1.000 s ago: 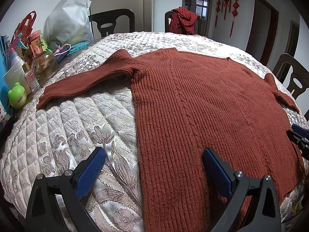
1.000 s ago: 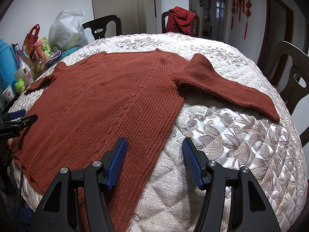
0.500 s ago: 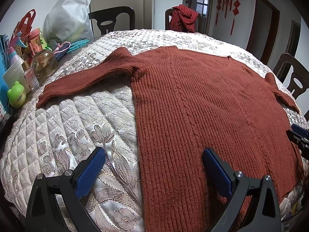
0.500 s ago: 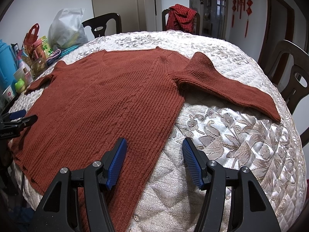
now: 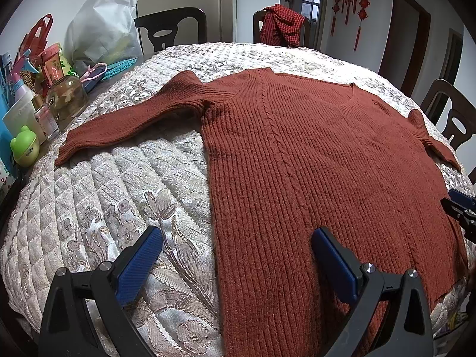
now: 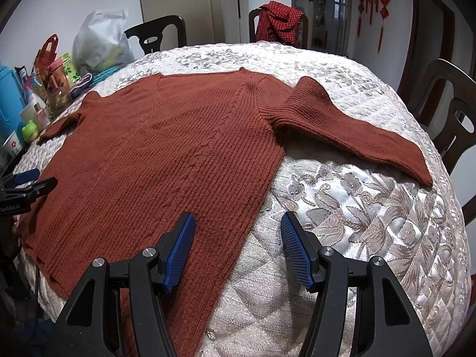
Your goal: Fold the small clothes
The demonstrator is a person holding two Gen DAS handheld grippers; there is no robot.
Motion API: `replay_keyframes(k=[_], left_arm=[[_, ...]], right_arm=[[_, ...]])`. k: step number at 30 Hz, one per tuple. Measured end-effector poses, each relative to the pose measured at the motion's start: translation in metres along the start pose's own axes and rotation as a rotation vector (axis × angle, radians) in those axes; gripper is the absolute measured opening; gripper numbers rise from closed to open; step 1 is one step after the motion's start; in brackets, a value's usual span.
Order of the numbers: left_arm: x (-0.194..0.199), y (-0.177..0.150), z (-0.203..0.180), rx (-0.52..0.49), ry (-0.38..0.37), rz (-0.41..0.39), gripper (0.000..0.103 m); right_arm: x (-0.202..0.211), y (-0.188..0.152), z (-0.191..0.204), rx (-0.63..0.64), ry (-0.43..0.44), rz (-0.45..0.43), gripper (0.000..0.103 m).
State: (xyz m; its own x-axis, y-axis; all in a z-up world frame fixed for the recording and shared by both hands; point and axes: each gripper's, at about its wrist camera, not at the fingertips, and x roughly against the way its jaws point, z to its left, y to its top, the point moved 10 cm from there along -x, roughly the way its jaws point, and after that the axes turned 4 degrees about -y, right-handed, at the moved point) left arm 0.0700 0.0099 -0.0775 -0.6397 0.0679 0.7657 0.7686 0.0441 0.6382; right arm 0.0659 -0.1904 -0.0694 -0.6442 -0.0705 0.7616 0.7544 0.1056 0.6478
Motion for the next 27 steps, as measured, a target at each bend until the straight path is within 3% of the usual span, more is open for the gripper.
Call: replay_keyframes(k=[14, 27], left_arm=[[0.001, -0.003, -0.002, -0.008, 0.001, -0.006, 0.103], [0.008, 0.001, -0.003, -0.015, -0.015, -0.021, 0.098]], right_arm=[[0.001, -0.001, -0.001, -0.012, 0.013, 0.011, 0.061], [0.014, 0.013, 0.025, 0.018, 0.095, -0.028, 0.061]])
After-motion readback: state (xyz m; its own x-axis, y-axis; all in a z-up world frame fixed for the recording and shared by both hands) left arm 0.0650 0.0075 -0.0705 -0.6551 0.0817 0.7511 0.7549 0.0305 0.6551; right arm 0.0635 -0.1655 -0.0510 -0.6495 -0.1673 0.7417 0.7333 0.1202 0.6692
